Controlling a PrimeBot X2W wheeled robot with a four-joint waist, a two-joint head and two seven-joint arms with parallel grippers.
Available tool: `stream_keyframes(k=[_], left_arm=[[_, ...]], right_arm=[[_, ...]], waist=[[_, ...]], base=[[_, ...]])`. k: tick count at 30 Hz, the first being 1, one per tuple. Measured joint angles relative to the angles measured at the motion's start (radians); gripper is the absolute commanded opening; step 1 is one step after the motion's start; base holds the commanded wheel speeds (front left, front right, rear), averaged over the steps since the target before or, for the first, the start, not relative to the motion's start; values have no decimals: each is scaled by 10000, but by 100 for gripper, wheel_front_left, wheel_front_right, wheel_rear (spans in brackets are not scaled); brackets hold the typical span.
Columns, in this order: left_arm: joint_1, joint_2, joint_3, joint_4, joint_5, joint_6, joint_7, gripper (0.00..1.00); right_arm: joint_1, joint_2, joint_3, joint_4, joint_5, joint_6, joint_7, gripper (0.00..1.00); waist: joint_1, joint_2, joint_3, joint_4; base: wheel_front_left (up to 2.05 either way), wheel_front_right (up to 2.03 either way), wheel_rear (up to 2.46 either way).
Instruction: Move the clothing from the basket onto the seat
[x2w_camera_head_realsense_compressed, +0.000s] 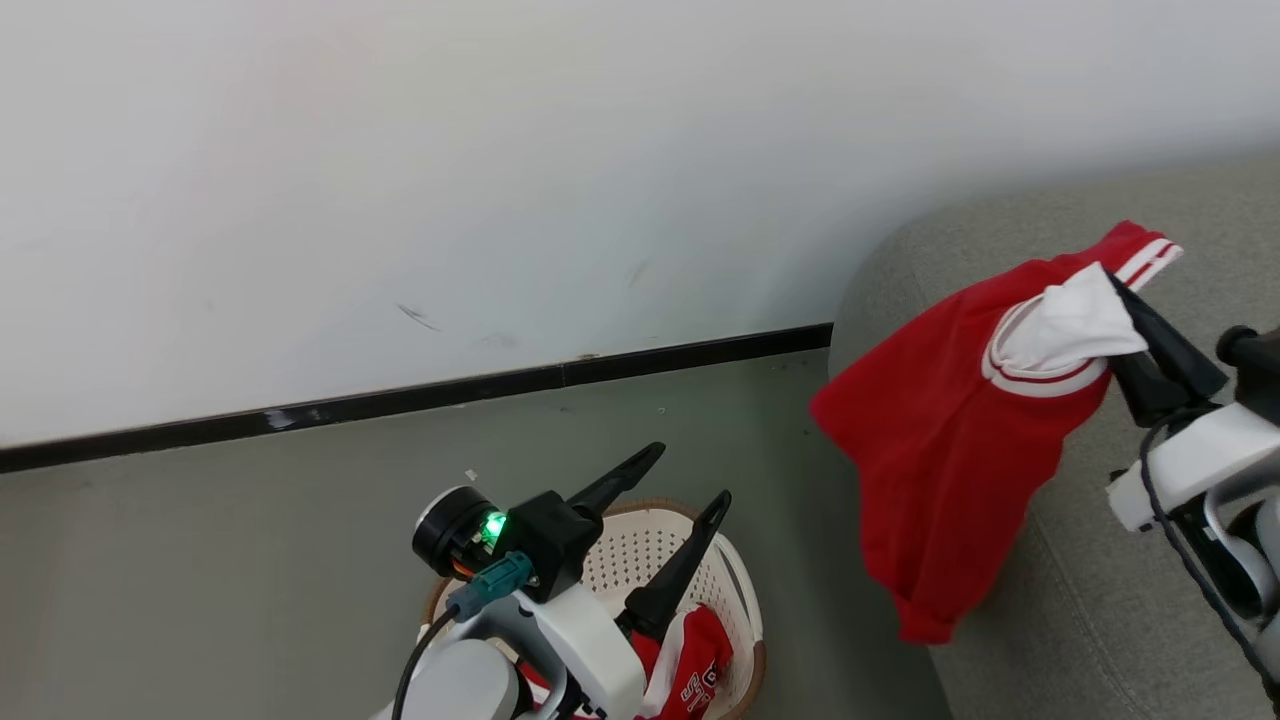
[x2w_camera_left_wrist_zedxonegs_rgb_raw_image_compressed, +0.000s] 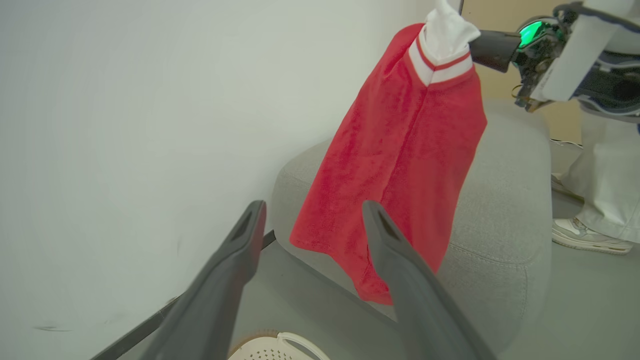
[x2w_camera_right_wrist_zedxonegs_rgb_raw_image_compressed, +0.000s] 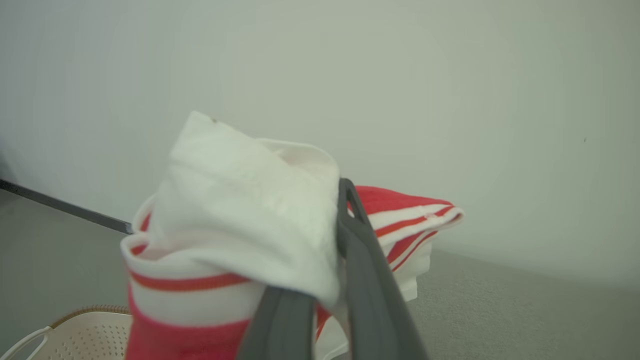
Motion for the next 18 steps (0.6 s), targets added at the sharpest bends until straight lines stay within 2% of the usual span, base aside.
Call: stream_keyframes(k=[11, 18], left_arm=[[9, -17, -859, 46, -67, -125, -100, 100], [173, -46, -1212, 90, -213, -127, -196, 100]], right_arm=[[1596, -144, -2293, -665, -433, 0, 0, 0], [2549, 44, -2700, -986, -500, 0, 0, 0]], waist=[[0, 0, -142, -837], [0, 0, -221, -1404]], base=[[0, 0, 0], [0, 0, 0]])
